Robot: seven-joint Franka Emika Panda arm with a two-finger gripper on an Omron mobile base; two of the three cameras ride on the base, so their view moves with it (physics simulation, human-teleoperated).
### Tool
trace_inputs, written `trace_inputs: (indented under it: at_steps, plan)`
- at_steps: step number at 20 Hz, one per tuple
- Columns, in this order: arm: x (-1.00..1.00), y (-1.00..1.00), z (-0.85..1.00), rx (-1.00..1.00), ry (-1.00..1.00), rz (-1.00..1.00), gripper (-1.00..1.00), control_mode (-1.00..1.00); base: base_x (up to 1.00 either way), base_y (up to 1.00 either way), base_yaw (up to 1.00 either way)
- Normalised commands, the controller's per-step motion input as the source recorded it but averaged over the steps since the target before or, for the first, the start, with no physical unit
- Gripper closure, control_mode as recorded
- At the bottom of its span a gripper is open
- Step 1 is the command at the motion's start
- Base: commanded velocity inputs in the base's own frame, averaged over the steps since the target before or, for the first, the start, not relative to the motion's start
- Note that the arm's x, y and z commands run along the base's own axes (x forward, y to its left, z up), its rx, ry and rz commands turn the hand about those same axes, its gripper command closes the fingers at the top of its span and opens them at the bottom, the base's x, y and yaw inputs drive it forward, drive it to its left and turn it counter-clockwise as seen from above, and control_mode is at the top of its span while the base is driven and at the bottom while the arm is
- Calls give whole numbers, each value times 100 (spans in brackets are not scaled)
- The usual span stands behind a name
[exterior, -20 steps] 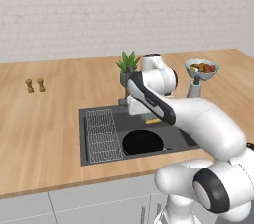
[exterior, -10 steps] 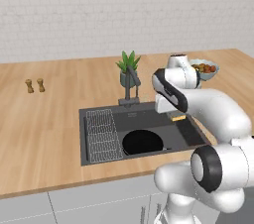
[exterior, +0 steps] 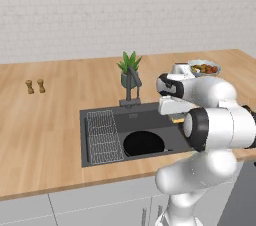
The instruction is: Pick the pan and sponge and place them into the sink. Then turn on the water.
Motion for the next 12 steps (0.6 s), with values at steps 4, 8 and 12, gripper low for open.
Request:
trace_inputs:
  at_steps: [4,8,12]
  plan:
    - [54,-26,-59,6,8,0,100,-100,0,0,0]
    - [11,-2,-62,0,3,0,100,-100,0,0,0]
    - [0,0,-63,-1,0,0,100,-100,0,0,0]
